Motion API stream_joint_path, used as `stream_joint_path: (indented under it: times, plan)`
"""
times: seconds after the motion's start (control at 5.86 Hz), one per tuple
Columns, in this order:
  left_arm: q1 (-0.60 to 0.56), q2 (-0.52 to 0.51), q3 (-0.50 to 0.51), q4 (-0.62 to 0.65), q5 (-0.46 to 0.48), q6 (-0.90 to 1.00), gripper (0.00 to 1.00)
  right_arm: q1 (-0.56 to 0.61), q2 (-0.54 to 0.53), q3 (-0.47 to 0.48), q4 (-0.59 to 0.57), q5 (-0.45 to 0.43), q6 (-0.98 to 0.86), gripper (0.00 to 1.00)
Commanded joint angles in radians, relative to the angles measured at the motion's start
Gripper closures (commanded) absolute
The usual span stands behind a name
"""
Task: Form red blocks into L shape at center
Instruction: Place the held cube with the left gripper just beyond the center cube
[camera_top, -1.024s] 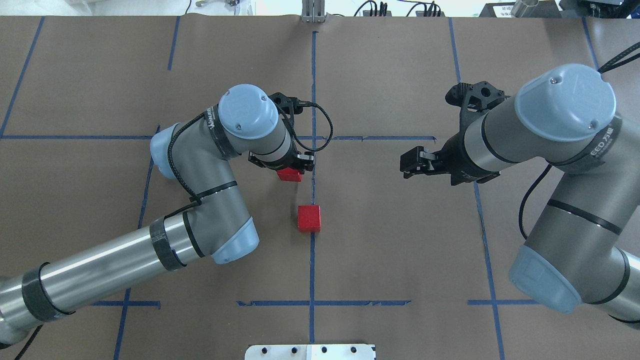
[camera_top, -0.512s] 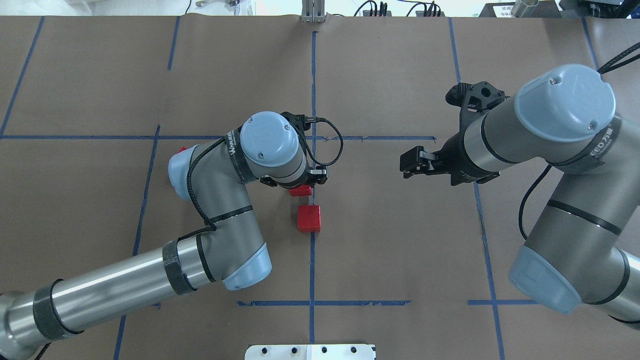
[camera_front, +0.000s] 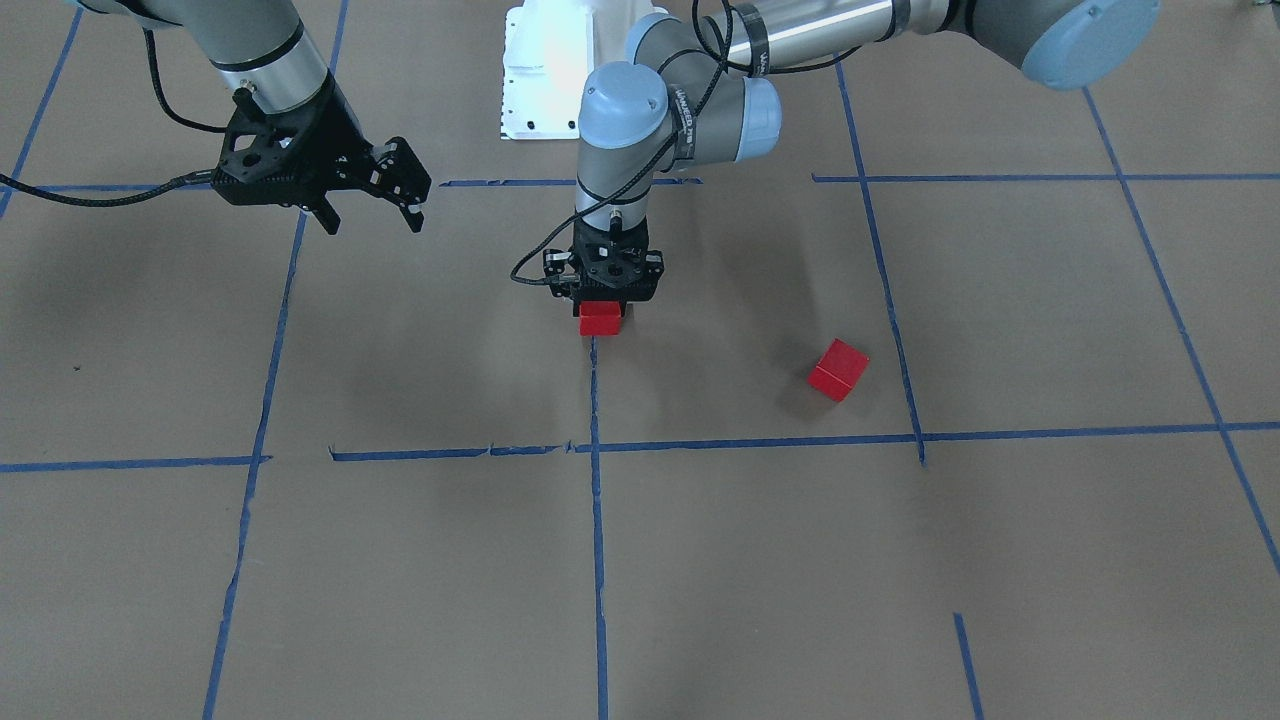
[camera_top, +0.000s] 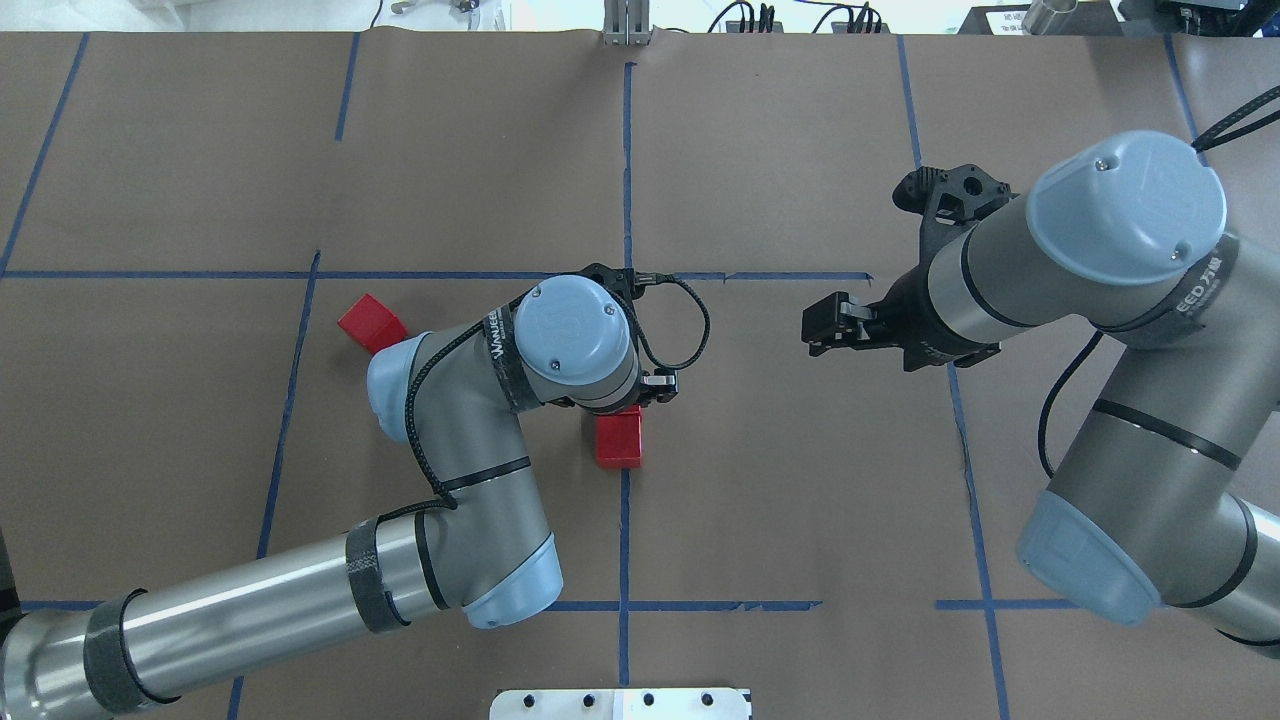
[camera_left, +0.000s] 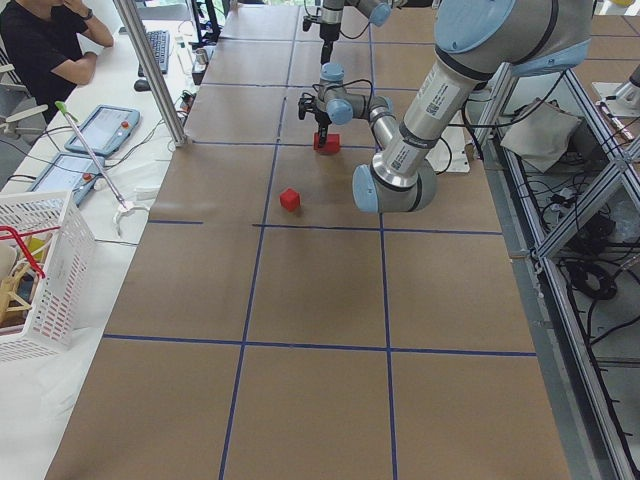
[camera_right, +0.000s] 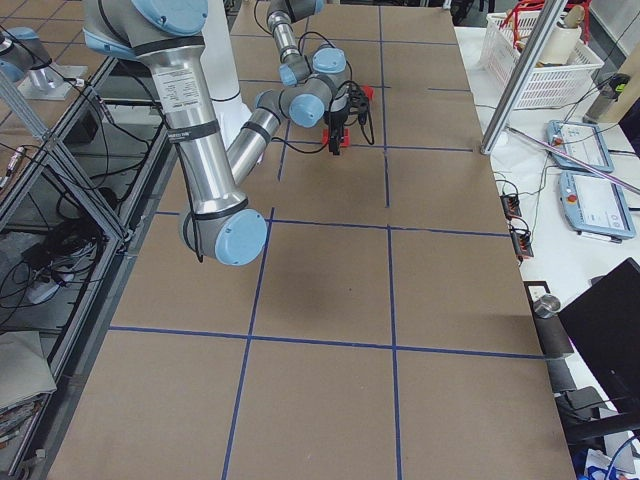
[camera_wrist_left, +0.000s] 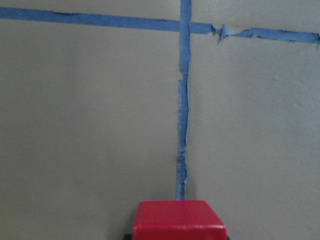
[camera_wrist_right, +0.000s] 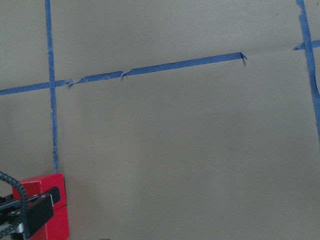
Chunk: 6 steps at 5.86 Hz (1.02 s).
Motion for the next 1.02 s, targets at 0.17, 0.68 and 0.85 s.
stream_joint_path:
  times: [0.17,0.68,0.85]
  plan:
    - [0.001,-0.001,-0.002,0.006,0.003,0.001,0.50,0.000,-0.002,-0.001,-0.001,0.000,0.001,0.00]
    - [0.001,-0.010,-0.006,0.006,0.015,0.011,0.00,0.000,-0.010,-0.002,-0.001,0.000,0.001,0.00]
    - [-0.001,-0.004,-0.043,0.009,0.015,0.009,0.00,0.000,-0.010,-0.006,-0.001,0.000,0.001,0.00]
